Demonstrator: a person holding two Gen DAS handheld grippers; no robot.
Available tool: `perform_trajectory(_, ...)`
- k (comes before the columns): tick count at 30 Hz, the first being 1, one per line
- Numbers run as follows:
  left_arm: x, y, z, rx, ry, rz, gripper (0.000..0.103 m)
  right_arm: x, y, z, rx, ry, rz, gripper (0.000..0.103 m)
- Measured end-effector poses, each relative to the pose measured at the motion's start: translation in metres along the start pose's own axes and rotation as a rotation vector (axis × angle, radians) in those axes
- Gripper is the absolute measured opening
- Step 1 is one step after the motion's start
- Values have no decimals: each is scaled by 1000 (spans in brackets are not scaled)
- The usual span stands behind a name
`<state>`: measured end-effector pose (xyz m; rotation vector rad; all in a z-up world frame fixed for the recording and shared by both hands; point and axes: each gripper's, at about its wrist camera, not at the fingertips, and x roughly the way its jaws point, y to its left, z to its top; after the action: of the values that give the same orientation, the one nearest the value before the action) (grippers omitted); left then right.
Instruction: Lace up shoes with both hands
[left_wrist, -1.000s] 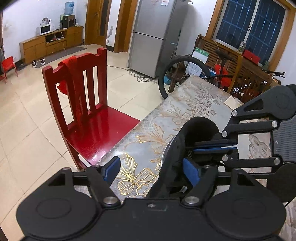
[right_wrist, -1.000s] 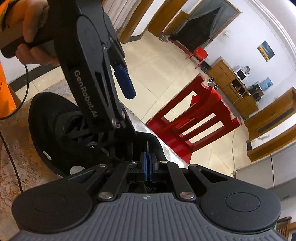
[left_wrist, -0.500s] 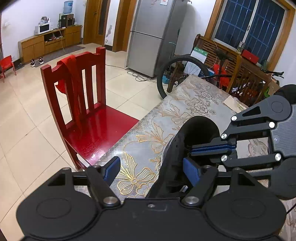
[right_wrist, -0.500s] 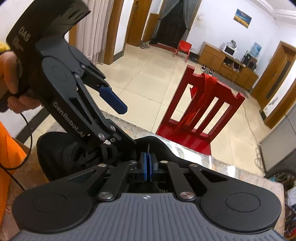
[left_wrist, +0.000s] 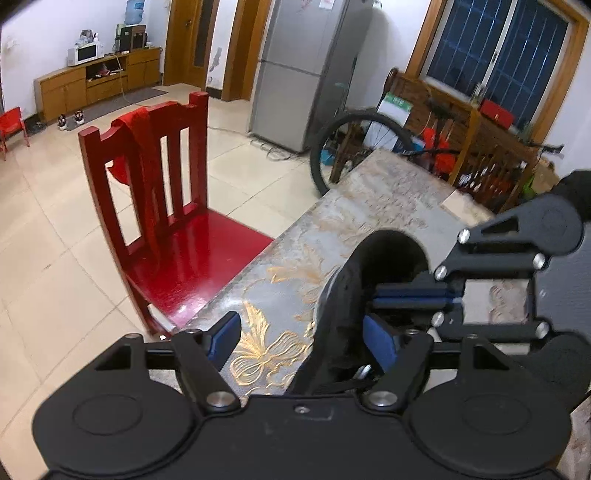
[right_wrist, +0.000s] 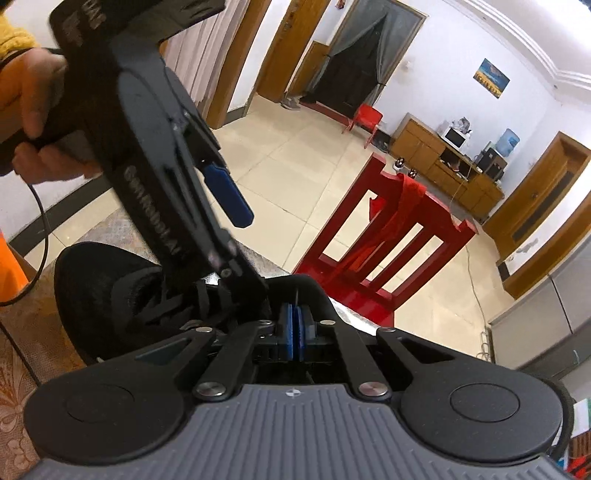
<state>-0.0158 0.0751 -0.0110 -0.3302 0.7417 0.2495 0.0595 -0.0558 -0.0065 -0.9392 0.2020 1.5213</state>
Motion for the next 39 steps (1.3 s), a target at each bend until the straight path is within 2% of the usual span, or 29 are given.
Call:
perform_trajectory(2, 2, -3, 3, 31, -11, 16, 68, 2, 0, 0, -12, 9, -4, 3)
perform_trajectory(6, 10, -8, 7, 54, -7, 5, 68, 10, 3, 4, -121, 52, -18, 3)
perform_trajectory(10, 14, -9, 7, 59, -9, 44, 71, 9, 2, 6, -162, 69, 4, 4)
perform_trajectory(14, 11, -4, 6, 30, -7, 59, 71, 7, 1, 6, -155, 69, 8, 3)
perform_trajectory(23, 9, -2, 6, 32, -5, 68, 71, 6, 0, 6, -102, 50, 7, 3)
perform_trajectory(28, 7, 0, 6, 32, -8, 79, 71, 5, 5, 8, -143, 19, 5, 3)
perform_trajectory(35, 5, 3, 6, 24, -10, 91, 71, 1, -6, 10, -37, -33, -16, 4)
perform_trajectory(39, 3, 8, 5, 13, -19, 93, 74, 12, 0, 7, -76, 5, -11, 4)
